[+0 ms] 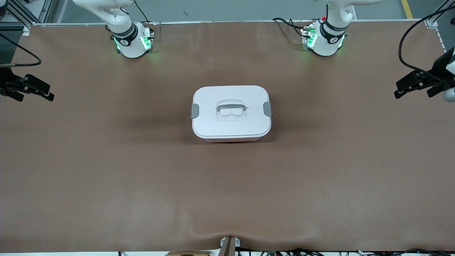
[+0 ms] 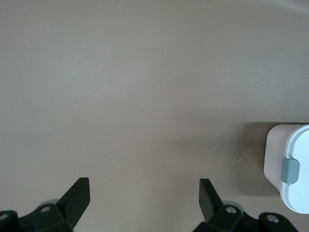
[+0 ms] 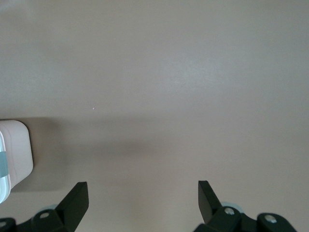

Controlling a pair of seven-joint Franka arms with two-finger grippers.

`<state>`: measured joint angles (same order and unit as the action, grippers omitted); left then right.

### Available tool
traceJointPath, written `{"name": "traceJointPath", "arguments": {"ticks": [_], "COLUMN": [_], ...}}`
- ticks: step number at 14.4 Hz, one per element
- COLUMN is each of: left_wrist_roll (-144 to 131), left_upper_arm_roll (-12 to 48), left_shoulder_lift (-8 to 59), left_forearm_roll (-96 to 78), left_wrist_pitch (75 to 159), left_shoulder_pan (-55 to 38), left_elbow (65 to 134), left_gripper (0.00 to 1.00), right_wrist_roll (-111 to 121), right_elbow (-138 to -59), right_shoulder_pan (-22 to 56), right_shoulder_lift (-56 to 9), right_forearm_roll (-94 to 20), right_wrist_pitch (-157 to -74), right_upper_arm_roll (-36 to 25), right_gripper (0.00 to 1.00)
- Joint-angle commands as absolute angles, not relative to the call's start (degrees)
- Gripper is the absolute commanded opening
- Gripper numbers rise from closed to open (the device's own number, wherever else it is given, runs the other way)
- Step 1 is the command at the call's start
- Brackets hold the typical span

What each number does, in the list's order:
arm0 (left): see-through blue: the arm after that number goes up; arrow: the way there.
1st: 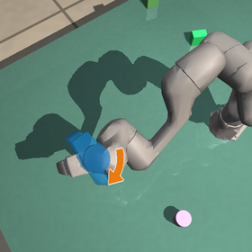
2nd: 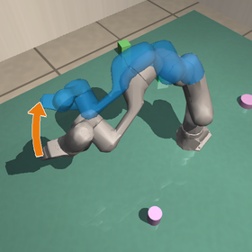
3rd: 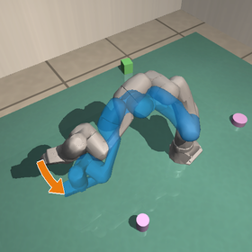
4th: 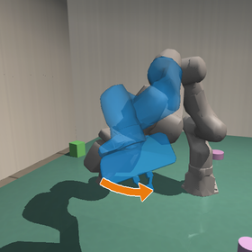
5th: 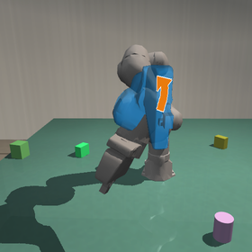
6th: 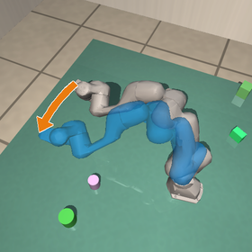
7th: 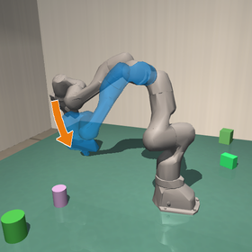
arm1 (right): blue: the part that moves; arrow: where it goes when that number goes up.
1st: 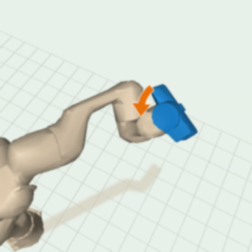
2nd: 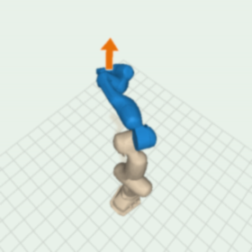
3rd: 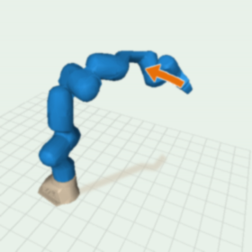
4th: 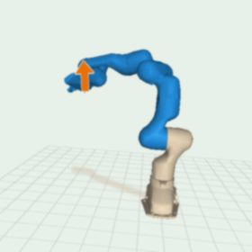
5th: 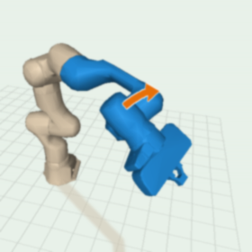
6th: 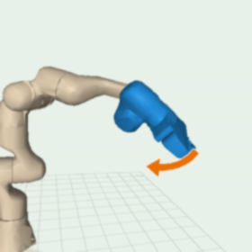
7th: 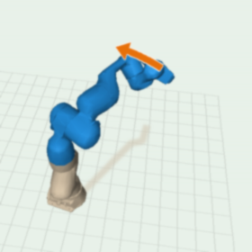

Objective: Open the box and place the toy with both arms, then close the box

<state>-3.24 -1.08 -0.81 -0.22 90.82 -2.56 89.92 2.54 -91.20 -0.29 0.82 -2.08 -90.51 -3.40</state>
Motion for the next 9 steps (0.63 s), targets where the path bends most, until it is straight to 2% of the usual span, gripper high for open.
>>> {"name": "traceJointPath", "arguments": {"ticks": [1, 9], "left_wrist_roll": [-2.3, -2.4], "left_upper_arm_roll": [-1.1, -1.1], "left_shoulder_lift": [0.3, 0.4], "left_forearm_roll": [0.9, 0.9], "left_wrist_pitch": [89.9, 89.9], "left_shoulder_pan": [-2.5, -2.9], "left_elbow": [88.2, 88.2], "left_gripper": [1.0, 1.0], "right_wrist_roll": [2.7, 2.7], "right_elbow": [-90.4, -90.4], "right_shoulder_pan": [-0.3, -0.2], "right_shoulder_lift": [0.6, 0.6], "right_forearm_roll": [-2.8, -2.8], "right_wrist_pitch": [-89.8, -89.8], "right_upper_arm_roll": [-3.5, -3.4], "right_gripper": [1.0, 1.0]}}
